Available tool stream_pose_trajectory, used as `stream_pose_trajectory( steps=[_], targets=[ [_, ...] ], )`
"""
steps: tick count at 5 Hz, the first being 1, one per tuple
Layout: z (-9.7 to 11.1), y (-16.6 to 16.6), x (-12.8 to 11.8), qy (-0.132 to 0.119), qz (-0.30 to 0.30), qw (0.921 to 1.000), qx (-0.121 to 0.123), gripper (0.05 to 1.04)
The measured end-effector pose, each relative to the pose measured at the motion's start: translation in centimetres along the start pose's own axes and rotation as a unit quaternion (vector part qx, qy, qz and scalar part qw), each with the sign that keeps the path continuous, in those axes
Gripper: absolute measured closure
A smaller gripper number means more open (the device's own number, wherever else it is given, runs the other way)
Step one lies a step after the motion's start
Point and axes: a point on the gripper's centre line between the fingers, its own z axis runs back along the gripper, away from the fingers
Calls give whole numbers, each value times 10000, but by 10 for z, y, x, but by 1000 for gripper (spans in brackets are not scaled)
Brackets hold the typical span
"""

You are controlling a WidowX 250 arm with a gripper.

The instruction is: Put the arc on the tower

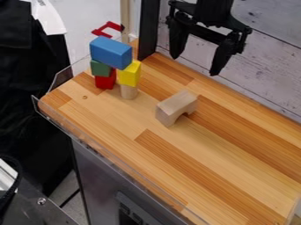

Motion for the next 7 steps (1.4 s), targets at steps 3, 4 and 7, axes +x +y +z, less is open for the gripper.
stream_pose_trajectory(
  steps=[3, 4, 7],
  targets=[
    [-44, 3, -13, 611, -405, 9973, 23, 83],
    [-51, 1, -12, 627, -557, 9965, -45, 83],
    [-70, 21, 2, 607, -568, 9964, -150, 83]
  ],
)
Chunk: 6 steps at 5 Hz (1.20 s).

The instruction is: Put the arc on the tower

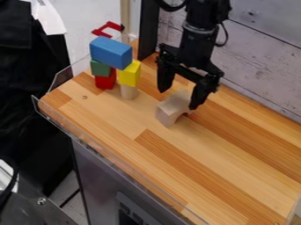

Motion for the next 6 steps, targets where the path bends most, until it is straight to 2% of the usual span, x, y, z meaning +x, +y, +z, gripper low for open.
stream_pose_trajectory(
  steps=[1, 5, 6],
  targets=[
    [1, 4, 3, -31, 38, 10000, -7, 83],
    [-24, 5, 1, 416, -98, 9990, -116, 83],
    [-24, 6, 3, 423, -72, 9990, -127, 126]
  ],
)
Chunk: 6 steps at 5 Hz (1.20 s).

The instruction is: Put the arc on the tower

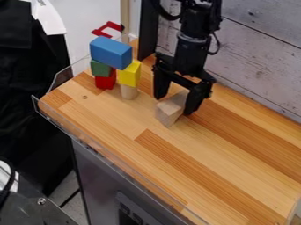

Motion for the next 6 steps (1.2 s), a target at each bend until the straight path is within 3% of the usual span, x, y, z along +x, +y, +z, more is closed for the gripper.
stream_pose_trajectory(
  steps=[1, 2, 3, 4, 5, 6],
  targets=[
    [-4, 1, 1, 110, 41, 9999, 45, 379],
    [-4, -3, 3, 11, 81, 9999, -76, 560],
    [-4, -4, 4, -5, 159, 9998, -110, 560],
    [31, -5, 2, 92, 1205, 9926, -142, 560],
    [84, -2, 7, -222, 2414, 9695, -372, 560],
    [135, 3, 11, -411, 3635, 9299, -375, 560]
  ],
)
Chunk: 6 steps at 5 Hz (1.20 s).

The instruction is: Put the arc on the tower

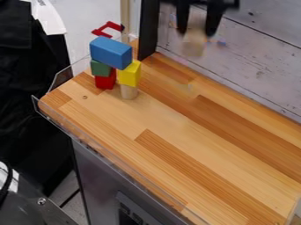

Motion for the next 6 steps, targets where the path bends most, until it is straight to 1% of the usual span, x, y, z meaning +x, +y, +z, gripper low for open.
stream_pose_trajectory(
  steps=[1, 2, 3, 5, 6],
  targets=[
    [15, 8, 11, 239, 1045, 9942, -102, 560],
    [16, 36, 29, 335, 2216, 9745, -101, 560],
    [15, 55, 43, 305, 2810, 9589, -230, 560],
    [16, 73, 57, 244, 3292, 9432, -374, 560],
    [3, 83, 59, 294, 3455, 9374, -341, 560]
  ],
)
